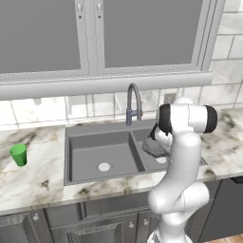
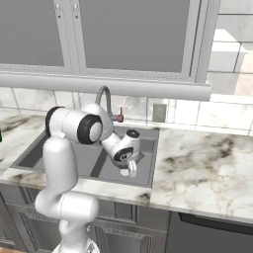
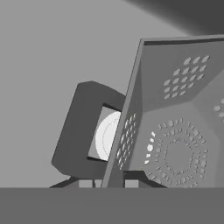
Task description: Place the cup in the left basin and the colander in the right basin of the sink.
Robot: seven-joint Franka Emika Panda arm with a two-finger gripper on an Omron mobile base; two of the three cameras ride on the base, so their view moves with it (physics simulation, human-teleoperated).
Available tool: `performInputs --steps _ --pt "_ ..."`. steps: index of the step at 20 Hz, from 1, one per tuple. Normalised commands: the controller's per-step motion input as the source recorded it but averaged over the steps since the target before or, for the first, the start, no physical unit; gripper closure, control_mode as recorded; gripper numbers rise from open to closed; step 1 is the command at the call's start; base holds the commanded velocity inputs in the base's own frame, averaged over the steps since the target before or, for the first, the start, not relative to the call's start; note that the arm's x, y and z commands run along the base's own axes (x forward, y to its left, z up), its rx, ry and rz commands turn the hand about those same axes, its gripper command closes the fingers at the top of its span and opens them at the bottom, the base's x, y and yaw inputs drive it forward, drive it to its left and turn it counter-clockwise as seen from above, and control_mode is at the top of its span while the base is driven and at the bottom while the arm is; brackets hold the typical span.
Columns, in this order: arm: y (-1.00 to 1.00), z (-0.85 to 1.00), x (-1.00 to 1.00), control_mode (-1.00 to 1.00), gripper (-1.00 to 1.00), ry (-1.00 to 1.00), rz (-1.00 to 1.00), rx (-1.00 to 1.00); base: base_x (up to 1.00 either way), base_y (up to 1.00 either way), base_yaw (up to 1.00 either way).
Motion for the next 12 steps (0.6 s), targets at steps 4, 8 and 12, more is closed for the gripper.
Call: performInputs --steps 4,8,12 --pt "-0.01 -0.21 0.33 -1.00 1.00 0.00 0.00 0.00 0.00 0.00 0.00" --pt "0.00 -0.02 0.03 -1.00 1.00 0.03 0.01 0.00 0.00 0.00 0.00" --pt "0.00 0.00 0.00 -1.00 1.00 0.01 0.00 0.00 0.00 0.00 0.00"
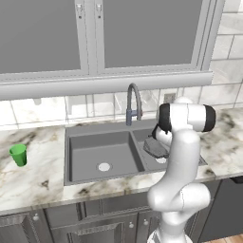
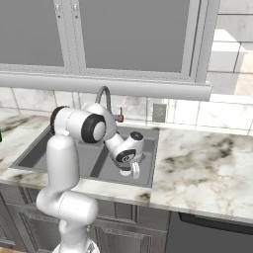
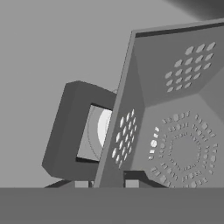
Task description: Place the cup in the left basin and the colander in the right basin of the sink.
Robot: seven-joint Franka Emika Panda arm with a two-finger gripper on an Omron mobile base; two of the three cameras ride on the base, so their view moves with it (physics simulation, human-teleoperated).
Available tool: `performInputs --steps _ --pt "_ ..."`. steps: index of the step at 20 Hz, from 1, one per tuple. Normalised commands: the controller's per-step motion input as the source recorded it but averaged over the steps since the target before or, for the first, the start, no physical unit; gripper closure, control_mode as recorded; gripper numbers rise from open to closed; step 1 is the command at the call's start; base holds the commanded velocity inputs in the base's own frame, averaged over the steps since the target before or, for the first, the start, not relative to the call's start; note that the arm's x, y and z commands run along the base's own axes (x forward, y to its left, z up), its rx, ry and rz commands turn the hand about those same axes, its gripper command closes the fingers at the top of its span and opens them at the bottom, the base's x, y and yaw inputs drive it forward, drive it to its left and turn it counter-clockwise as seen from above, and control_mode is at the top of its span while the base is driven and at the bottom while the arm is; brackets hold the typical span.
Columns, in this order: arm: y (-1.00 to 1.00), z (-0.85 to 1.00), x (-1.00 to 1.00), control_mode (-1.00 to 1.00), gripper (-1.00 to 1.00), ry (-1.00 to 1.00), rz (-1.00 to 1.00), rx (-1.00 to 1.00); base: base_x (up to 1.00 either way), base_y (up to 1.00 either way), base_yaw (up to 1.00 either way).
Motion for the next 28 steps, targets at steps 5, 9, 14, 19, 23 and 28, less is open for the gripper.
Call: performInputs --steps 5,9,14,19,23,28 --pt "0.00 0.00 0.00 -1.00 -1.00 0.00 0.00 0.00 0.00 0.00 0.00" --pt "0.00 0.00 0.00 -1.00 -1.00 0.00 0.00 0.00 0.00 0.00 0.00" --pt "0.00 0.11 0.00 -1.00 -1.00 0.00 0.00 0.00 0.00 0.00 0.00" --pt "-0.02 0.48 0.00 -1.00 -1.00 -0.02 0.01 0.00 0.00 0.00 0.00" --pt "-0.01 0.48 0.00 -1.00 -1.00 -0.01 0.02 0.00 0.00 0.00 0.00" --pt "0.00 0.55 -0.08 -1.00 -1.00 -0.01 0.02 0.00 0.00 0.00 0.00"
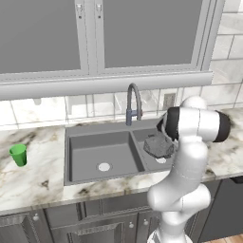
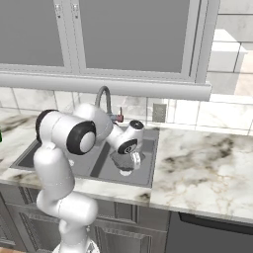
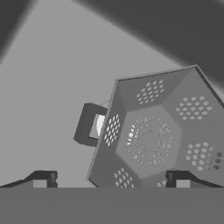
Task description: Place the cup in the left basin and the colander in the right basin of the sink.
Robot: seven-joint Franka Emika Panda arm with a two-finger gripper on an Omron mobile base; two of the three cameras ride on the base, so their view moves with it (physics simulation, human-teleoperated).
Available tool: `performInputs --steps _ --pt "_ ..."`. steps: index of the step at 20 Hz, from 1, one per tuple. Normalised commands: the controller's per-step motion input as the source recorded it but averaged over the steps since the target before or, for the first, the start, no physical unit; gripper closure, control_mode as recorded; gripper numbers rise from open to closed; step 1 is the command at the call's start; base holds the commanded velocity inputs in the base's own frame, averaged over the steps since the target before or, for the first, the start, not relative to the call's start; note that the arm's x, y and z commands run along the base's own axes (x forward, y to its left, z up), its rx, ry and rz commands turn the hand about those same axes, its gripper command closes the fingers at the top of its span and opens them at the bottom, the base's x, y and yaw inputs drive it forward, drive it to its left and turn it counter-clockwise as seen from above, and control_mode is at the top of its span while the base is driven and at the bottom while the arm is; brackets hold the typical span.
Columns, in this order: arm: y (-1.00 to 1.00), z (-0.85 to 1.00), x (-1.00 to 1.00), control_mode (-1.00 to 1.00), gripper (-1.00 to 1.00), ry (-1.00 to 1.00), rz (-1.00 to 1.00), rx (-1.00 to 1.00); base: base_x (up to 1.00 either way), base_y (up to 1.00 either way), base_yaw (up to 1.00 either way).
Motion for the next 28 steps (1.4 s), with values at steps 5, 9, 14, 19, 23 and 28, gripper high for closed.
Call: performInputs --steps 5,9,14,19,23,28 --pt "0.00 0.59 -0.16 -1.00 -1.00 0.00 0.02 -0.02 0.00 0.00 0.00" --pt "0.08 0.51 -0.33 -1.00 -1.00 0.00 0.05 -0.07 0.00 0.00 0.00" --pt "0.20 0.51 -0.48 -1.00 -1.00 0.00 0.09 -0.10 0.00 0.00 0.00" --pt "0.29 0.55 -0.66 -1.00 -1.00 0.00 0.11 -0.10 0.00 0.00 0.00" --pt "0.24 0.60 -0.79 -1.00 -1.00 -0.01 0.10 -0.09 0.00 0.00 0.00" --pt "0.23 0.60 -0.69 -1.00 -1.00 -0.01 0.13 -0.05 0.00 0.00 0.00"
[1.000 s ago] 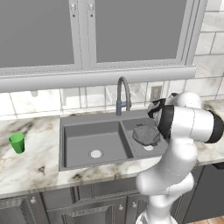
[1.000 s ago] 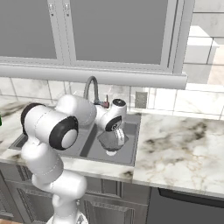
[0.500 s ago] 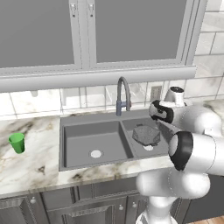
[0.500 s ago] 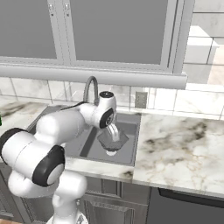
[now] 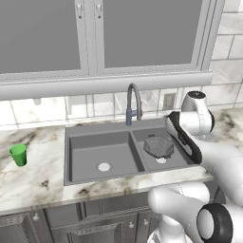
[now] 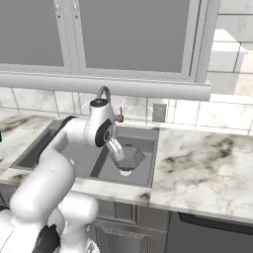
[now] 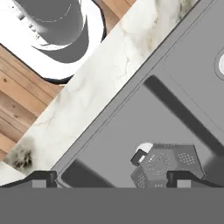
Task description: Place the cup in the left basin and the colander in the right basin of the sink.
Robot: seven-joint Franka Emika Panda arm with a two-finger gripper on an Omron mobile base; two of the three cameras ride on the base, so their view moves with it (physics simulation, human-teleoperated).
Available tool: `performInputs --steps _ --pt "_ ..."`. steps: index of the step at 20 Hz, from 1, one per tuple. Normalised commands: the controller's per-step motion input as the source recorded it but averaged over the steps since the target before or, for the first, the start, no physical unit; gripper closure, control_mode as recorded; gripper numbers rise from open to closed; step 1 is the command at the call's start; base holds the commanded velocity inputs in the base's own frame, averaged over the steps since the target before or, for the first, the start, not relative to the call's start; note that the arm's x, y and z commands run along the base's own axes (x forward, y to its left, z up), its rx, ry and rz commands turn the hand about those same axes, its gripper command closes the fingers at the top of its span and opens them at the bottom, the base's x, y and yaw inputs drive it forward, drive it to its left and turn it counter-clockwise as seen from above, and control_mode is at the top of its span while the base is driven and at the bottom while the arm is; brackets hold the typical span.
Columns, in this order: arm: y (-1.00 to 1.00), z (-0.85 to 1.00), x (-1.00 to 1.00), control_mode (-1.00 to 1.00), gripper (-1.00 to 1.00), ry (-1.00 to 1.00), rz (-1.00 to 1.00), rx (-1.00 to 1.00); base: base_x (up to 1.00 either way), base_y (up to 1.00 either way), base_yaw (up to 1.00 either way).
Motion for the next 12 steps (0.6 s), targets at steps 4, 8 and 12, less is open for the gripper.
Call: performInputs --steps 4,8,12 --pt "0.19 0.62 -0.66 -1.00 -1.00 0.00 0.16 -0.03 0.00 0.00 0.00" --pt "0.18 0.49 -0.63 -1.00 -1.00 0.00 0.15 -0.02 0.00 0.00 0.00" --pt "0.21 0.42 -0.67 -1.00 -1.00 -0.01 0.16 -0.04 0.00 0.00 0.00"
